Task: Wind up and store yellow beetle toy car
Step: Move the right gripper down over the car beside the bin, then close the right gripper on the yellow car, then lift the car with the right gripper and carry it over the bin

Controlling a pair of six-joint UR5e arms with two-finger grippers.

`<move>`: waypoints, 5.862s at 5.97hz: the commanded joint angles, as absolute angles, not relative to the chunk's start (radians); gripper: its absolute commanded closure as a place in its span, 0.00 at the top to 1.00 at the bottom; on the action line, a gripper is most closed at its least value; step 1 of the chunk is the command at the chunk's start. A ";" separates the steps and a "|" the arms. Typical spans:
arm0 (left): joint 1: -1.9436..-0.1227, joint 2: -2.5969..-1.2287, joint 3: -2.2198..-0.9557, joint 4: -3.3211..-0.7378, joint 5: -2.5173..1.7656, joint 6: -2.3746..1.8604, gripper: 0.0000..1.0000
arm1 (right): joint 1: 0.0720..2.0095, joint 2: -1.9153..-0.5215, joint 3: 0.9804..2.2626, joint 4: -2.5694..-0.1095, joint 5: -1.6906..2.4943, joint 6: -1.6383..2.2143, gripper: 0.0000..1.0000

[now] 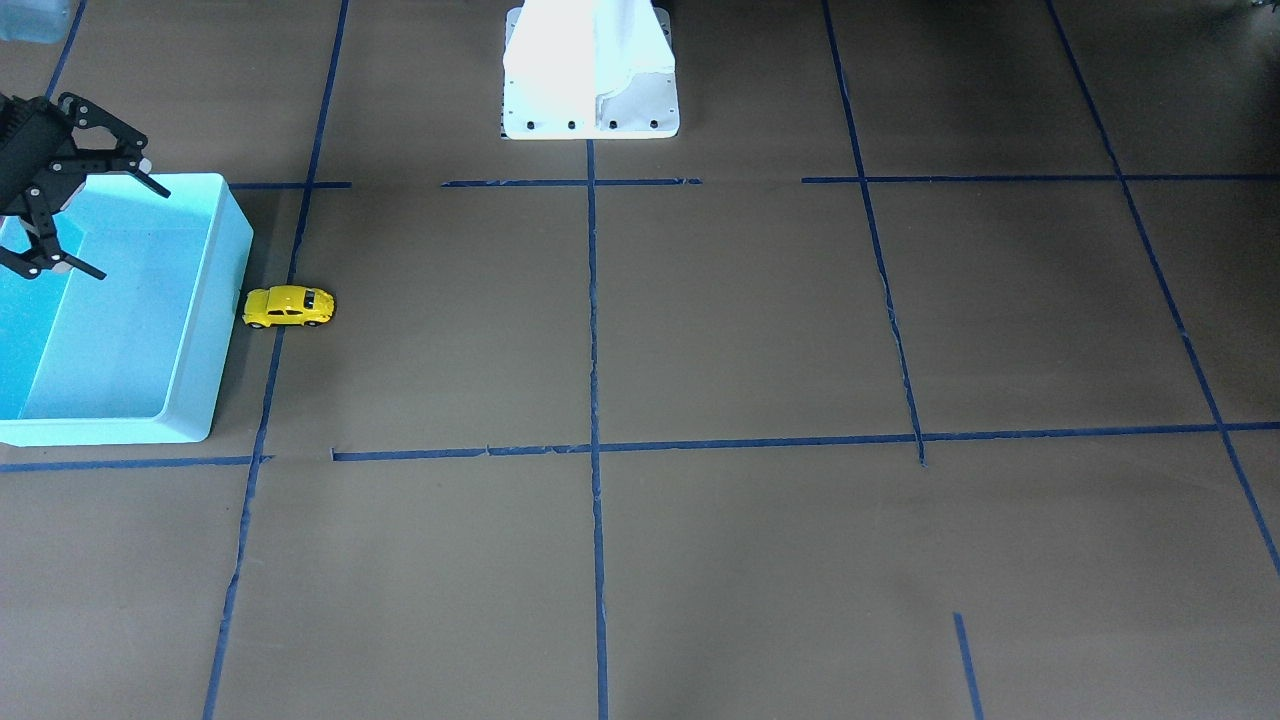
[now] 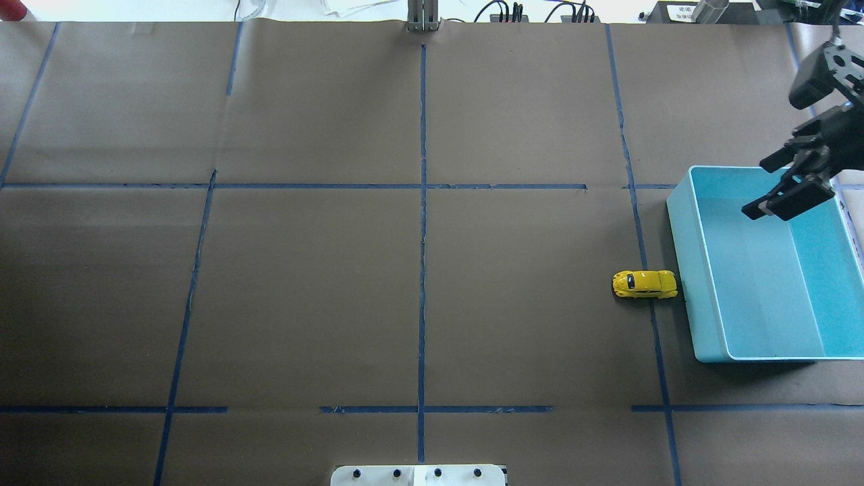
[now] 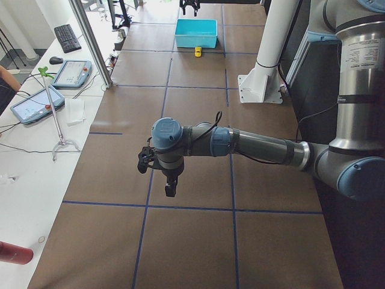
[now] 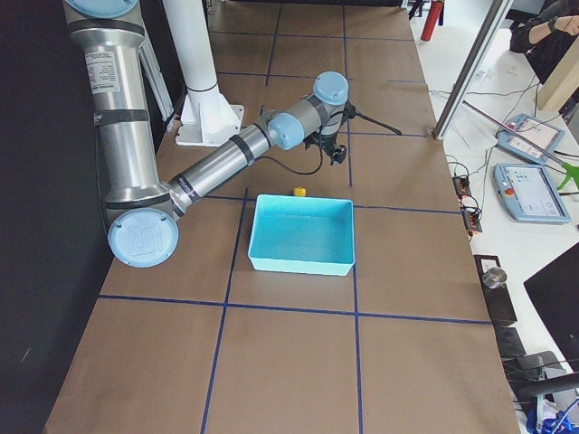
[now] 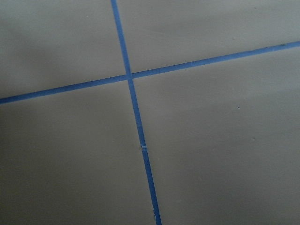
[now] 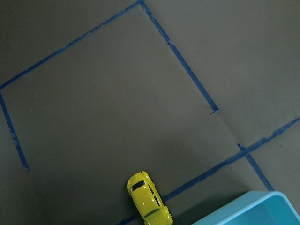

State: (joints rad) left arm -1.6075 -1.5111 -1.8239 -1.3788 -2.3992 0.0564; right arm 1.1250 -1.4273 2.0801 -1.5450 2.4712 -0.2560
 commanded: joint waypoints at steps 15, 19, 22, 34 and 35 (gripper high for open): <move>-1.605 -1.505 -1.736 -1.511 -2.382 0.015 1.00 | 0.641 -1.463 1.930 -1.482 1.933 -0.514 1.00; -1.605 -1.505 -1.738 -1.511 -2.384 0.015 1.00 | 0.614 -1.425 1.868 -1.476 1.896 -0.512 0.99; -1.605 -1.505 -1.736 -1.511 -2.384 0.015 1.00 | 0.597 -1.425 1.859 -1.474 1.875 -0.512 0.94; -1.605 -1.505 -1.744 -1.511 -2.384 0.009 1.00 | 0.798 -1.408 2.089 -1.786 1.939 -0.773 0.25; -1.605 -1.505 -1.747 -1.509 -2.384 0.008 1.00 | 0.816 -1.451 2.086 -1.781 1.940 -0.793 0.29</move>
